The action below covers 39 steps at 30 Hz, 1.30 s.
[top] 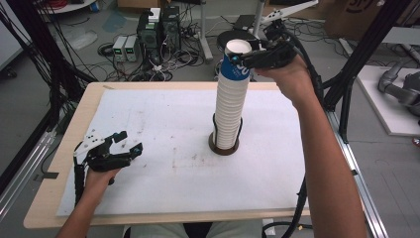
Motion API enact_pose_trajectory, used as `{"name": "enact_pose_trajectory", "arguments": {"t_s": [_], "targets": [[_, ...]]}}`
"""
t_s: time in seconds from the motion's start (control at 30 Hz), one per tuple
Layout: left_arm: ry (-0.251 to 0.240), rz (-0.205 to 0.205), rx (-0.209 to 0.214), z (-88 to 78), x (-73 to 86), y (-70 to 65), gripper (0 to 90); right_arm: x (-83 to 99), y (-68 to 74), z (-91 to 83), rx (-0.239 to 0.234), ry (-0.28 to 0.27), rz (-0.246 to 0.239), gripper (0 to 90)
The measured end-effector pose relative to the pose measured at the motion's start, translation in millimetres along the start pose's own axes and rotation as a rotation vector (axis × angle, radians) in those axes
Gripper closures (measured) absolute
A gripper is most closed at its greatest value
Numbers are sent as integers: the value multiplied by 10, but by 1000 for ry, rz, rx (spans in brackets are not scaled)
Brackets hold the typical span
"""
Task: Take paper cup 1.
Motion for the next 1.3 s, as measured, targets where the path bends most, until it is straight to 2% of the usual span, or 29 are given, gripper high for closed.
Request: {"name": "enact_pose_trajectory", "arguments": {"t_s": [0.2,0.37,0.5,0.6,0.63,0.9,1.1,1.3], "targets": [[1,2,-2,0,0,3,155,-18,3,-12,2,-1,1,311],[0,-1,1,3,1,2,155,-109,20,-84,7,-30,-1,314],[3,0,4,5,3,-1,155,-218,31,-216,7,-78,11,314],[3,0,5,3,1,-2,155,-255,39,-274,17,-94,8,314],[3,0,6,3,1,-2,155,-295,50,-338,18,-117,9,314],[-1,-5,14,4,-3,-13,155,-407,104,-612,45,-186,-8,314],[2,-2,23,11,-1,-28,156,-403,153,-811,56,-212,-24,314],[-2,-1,30,13,-4,-39,155,-309,182,-1017,78,-227,-35,314]]}}
Point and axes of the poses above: each handheld gripper's, and its own axes: z roughly forward along the jaws, x roughly out of its underside, y roughly to its left, the point moved 6 cm from there along z, roughly forward along the jaws, and after that the axes turned 2 degrees about -x, right-handed, at the moved point
